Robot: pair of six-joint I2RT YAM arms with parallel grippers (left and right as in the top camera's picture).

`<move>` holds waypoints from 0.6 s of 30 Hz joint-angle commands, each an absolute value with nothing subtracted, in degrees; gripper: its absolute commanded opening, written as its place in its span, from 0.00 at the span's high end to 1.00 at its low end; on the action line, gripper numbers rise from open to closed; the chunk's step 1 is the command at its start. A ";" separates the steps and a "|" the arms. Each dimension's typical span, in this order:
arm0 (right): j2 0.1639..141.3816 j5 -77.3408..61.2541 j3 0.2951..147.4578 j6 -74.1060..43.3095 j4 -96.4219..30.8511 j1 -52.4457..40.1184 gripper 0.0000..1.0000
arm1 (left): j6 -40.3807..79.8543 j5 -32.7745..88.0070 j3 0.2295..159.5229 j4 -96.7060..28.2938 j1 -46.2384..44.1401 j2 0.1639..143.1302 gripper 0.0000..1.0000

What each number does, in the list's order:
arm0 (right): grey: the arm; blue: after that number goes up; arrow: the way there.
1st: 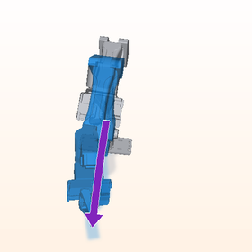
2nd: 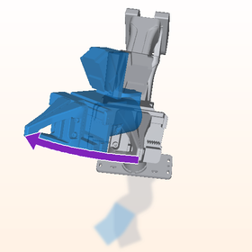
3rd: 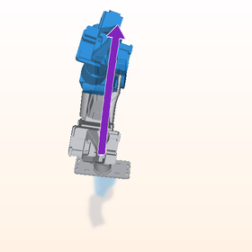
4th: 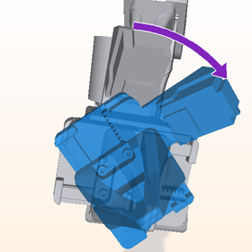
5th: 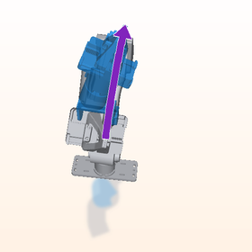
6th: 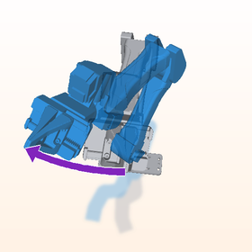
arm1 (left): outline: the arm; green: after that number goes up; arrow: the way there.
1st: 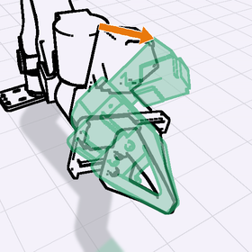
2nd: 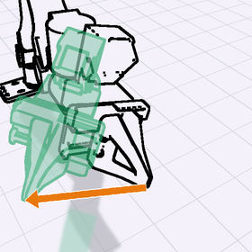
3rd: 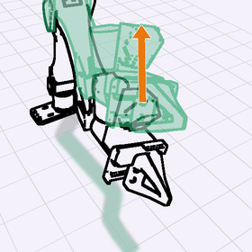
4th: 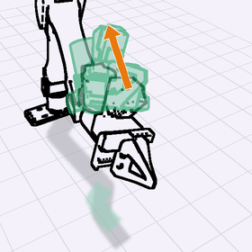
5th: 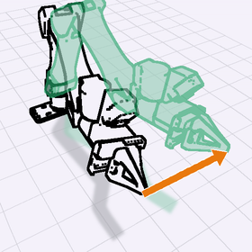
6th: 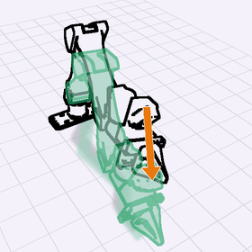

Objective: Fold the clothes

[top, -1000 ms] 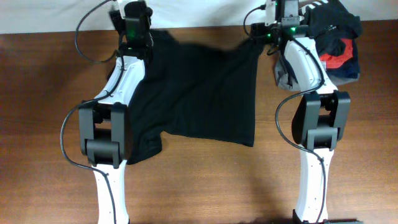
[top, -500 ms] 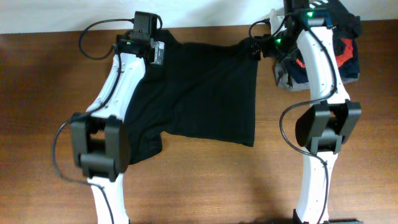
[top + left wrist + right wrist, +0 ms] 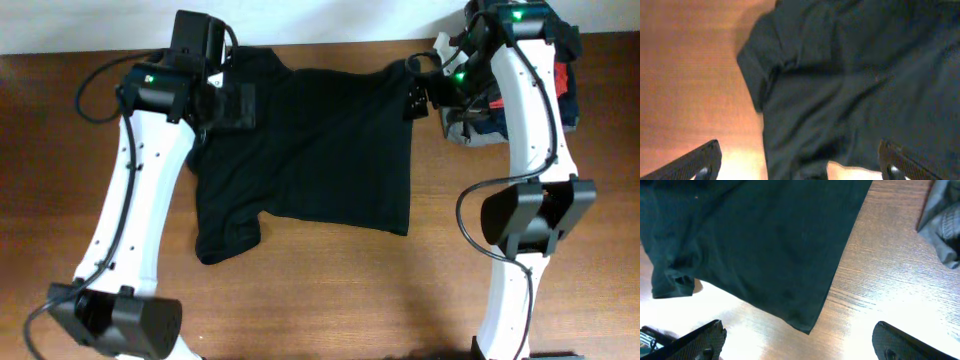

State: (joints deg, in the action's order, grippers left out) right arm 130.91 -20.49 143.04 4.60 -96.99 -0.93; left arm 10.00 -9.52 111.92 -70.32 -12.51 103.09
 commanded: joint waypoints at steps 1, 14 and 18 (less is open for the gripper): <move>120.70 -19.59 143.68 2.17 -97.36 -0.78 0.01 | 12.62 -7.44 112.25 -73.45 -12.34 98.08 0.01; 102.37 -9.80 122.37 -8.05 -97.19 -3.38 0.01 | 17.39 -5.32 104.60 -85.80 -12.34 95.13 0.01; 102.50 -10.98 108.79 -8.05 -90.76 -3.70 0.01 | 18.46 -5.34 95.00 -81.19 -12.32 95.13 0.01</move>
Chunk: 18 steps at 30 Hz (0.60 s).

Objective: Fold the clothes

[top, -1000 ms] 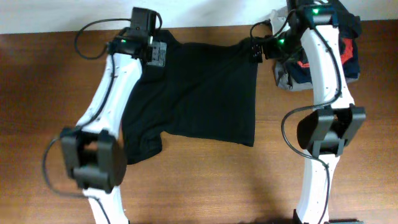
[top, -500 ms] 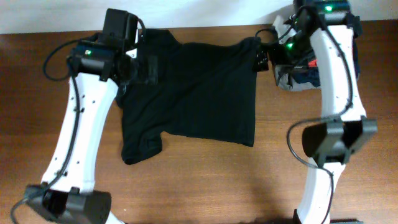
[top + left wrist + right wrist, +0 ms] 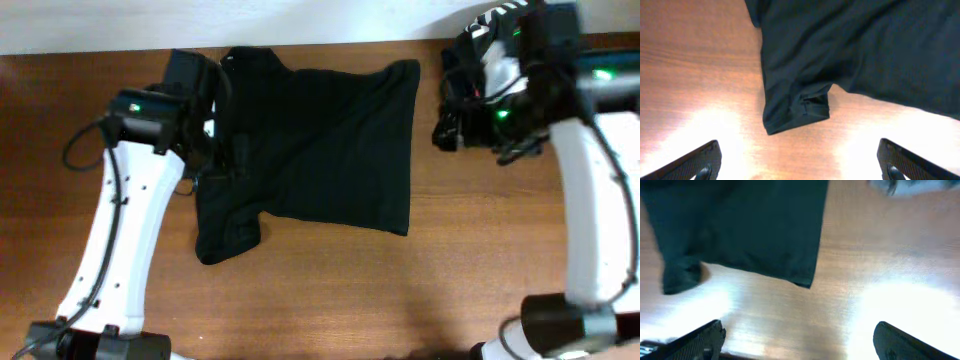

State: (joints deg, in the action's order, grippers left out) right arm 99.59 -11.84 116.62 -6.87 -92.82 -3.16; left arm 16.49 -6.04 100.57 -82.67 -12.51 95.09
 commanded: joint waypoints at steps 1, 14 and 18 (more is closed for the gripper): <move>102.50 -11.38 105.16 -8.05 -88.16 -3.88 0.01 | 18.68 -5.34 91.42 -79.09 -12.32 95.13 0.01; 102.50 -11.33 75.37 -14.13 -60.36 -12.27 0.16 | 16.19 -5.41 67.35 -60.18 -12.32 95.13 0.02; 102.54 -6.46 71.79 -17.43 -55.90 -15.97 0.21 | 15.75 -5.76 64.62 -57.14 -12.23 95.13 0.02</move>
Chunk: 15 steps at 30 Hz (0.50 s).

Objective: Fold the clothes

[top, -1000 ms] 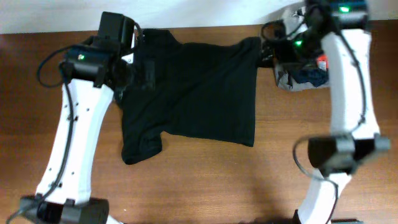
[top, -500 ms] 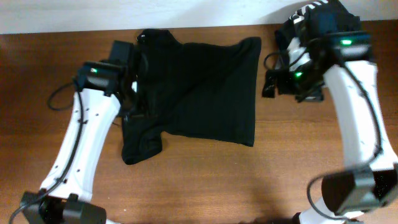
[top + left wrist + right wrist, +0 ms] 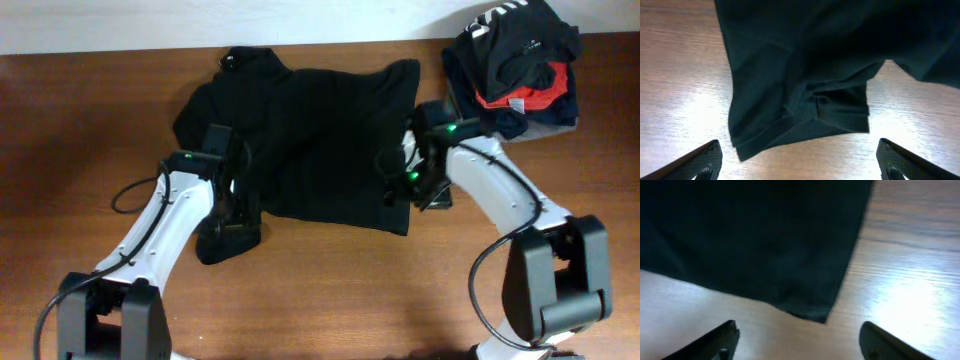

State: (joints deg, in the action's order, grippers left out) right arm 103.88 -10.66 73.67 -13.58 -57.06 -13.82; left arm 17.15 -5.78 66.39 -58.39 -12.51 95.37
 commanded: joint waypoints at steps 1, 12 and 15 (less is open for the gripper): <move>102.59 -5.04 71.18 -18.31 -55.24 -16.84 0.22 | 15.75 -5.76 63.96 -56.14 -12.21 95.11 0.02; 102.83 -0.16 67.05 -20.49 -51.62 -20.25 0.39 | 14.72 -5.74 56.25 -44.75 -12.23 95.13 0.10; 103.53 -0.16 66.39 -20.49 -51.55 -20.27 0.40 | 14.74 -5.76 54.89 -43.62 -12.23 95.13 0.25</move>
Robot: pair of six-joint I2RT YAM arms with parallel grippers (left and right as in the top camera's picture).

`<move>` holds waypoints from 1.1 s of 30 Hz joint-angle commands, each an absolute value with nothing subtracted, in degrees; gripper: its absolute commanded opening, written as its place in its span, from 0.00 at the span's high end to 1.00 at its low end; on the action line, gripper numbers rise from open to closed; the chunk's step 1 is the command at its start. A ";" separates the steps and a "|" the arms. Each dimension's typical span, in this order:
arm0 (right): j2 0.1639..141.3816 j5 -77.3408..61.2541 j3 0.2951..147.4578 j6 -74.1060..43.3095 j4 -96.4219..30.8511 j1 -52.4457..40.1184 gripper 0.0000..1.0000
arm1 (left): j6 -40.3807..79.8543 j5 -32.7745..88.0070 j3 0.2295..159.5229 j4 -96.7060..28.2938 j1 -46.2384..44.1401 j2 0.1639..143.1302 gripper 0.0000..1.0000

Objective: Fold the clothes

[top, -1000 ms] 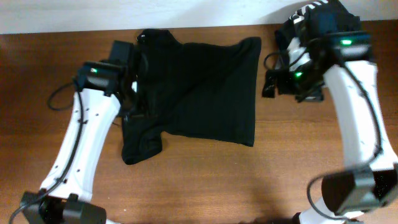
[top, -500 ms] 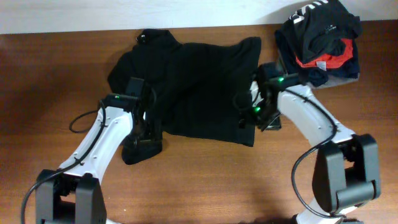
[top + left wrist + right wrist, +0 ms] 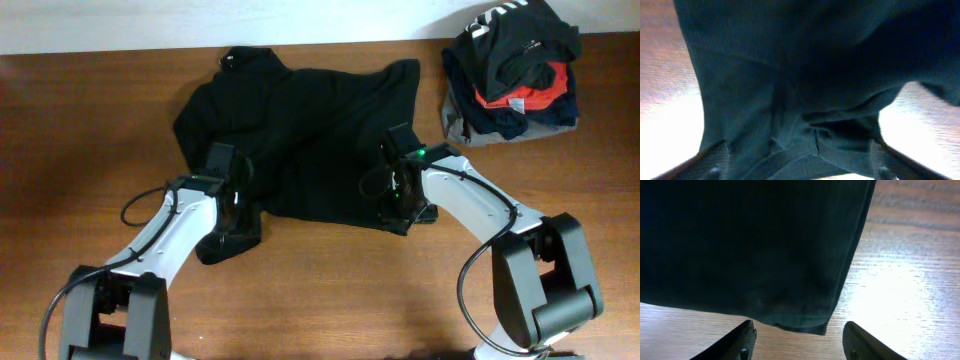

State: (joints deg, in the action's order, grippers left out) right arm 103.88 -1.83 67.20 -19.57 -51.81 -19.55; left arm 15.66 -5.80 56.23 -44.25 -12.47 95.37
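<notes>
A black T-shirt (image 3: 310,140) lies spread on the wooden table, collar at the far left, hem to the right. My left gripper (image 3: 235,225) sits low over the near sleeve (image 3: 805,145), open, with one finger on either side of the cloth. At the shirt's near right hem corner (image 3: 807,320) my right gripper (image 3: 400,210) is also open, its fingers (image 3: 740,342) straddling the corner just above the table. Neither gripper holds anything.
A pile of folded clothes (image 3: 512,65), dark with red and grey, sits at the far right corner. Bare wooden table (image 3: 330,300) runs along the near side and at the left.
Both grippers have come lower and closer to the shirt. The left now straddles the near sleeve, the right the near hem corner. The shirt has not moved.
Both arms were at the far edge, the left over the collar, the right near the clothes pile, grippers open. Then they were lifted above the shirt. Later they stood at its near side, and now sit low over sleeve and hem corner.
</notes>
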 commanded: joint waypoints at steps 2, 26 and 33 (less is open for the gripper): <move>104.31 -0.19 66.13 -20.49 -50.89 -20.29 0.40 | 14.72 -5.76 54.17 -43.22 -12.23 95.15 0.32; 108.51 -1.21 62.50 -20.49 -46.06 -19.81 0.96 | 16.71 -5.32 52.51 -42.02 -12.23 96.14 0.99; 108.49 -0.34 62.52 -20.36 -49.47 -13.23 0.96 | 16.69 -5.32 52.51 -42.02 -12.23 96.27 0.99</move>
State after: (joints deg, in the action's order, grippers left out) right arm 106.98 -2.20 64.03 -20.32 -47.83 -17.19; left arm 16.10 -5.76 53.01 -42.17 -12.47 95.59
